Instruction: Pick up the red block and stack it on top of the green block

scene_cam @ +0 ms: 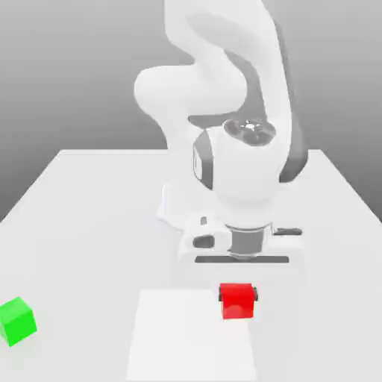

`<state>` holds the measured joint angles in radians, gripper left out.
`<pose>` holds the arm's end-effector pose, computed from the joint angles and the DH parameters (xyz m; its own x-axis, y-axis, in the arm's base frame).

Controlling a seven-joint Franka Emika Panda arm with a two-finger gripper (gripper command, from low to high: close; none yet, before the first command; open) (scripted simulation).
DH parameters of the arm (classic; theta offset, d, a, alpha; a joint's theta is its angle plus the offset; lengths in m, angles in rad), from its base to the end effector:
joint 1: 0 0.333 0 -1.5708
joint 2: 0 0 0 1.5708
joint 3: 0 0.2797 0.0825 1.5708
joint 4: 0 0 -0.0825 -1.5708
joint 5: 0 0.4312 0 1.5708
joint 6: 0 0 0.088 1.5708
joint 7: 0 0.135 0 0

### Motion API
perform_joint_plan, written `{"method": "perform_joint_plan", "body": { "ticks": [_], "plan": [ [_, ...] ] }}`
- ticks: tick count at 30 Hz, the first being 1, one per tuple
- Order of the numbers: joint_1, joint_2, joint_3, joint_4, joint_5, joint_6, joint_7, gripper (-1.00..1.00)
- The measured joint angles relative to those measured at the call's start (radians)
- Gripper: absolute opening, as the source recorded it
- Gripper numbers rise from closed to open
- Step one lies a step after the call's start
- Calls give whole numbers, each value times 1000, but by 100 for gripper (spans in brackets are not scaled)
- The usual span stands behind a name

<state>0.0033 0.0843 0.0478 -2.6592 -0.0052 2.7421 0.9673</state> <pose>0.4362 0.0233 0.1042 0.6125 -0.7905 -0.0024 -0.7905 -0.6125 -0.0001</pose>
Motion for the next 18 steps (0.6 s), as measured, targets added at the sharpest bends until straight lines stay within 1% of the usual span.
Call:
{"method": "perform_joint_plan", "body": {
  "ticks": [4,10,12,14,15,18],
  "plan": [
    [-150,26,-102,87,32,-65,-50,-100],
    [-324,64,-249,194,71,-135,-117,-100],
    [-384,133,-280,240,112,-114,-155,-100],
    [-421,210,-271,260,154,-60,-188,-100],
    [-431,237,-264,264,168,-38,-198,100],
    [-431,237,-264,264,168,-38,-198,100]
  ]
}}
